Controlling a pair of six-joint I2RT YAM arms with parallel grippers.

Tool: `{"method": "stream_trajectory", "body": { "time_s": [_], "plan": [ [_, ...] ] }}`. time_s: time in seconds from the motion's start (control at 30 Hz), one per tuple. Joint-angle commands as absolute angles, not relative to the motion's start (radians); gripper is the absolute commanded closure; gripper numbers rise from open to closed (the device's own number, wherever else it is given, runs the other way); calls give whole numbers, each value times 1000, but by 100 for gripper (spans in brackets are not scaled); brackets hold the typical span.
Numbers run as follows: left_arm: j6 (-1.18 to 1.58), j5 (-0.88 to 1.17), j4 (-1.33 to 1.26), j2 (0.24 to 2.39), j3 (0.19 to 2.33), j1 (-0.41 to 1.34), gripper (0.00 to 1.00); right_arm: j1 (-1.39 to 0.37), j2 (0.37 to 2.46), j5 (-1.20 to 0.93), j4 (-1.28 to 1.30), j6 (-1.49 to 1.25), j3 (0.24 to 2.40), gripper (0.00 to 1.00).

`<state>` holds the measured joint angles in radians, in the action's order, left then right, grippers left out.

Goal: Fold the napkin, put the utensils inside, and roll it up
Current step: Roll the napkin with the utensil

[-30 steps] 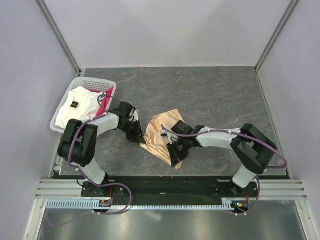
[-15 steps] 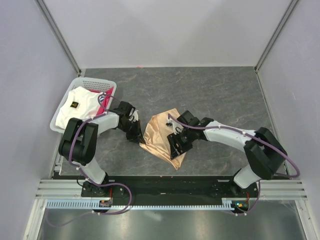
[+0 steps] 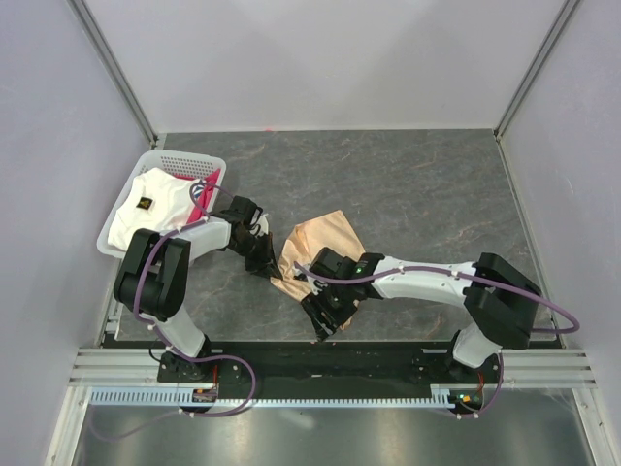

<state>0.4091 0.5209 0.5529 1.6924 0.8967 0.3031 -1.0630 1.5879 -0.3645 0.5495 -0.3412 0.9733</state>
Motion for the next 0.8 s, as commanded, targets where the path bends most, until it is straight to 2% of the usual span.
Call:
{"method": "stream_trajectory", "body": {
  "time_s": [0.0,0.17,0.77],
  "plan": [
    [368,492,565,1689,925,298,98,-1058,1626,-347,525,-365,968,34],
    [365,492,565,1692,923,298,98,-1057,1664,-299,555,-336,976,34],
    [362,488,568,1701,925,298,98,-996,1605,-247,655,-272,1003,34]
  ]
}}
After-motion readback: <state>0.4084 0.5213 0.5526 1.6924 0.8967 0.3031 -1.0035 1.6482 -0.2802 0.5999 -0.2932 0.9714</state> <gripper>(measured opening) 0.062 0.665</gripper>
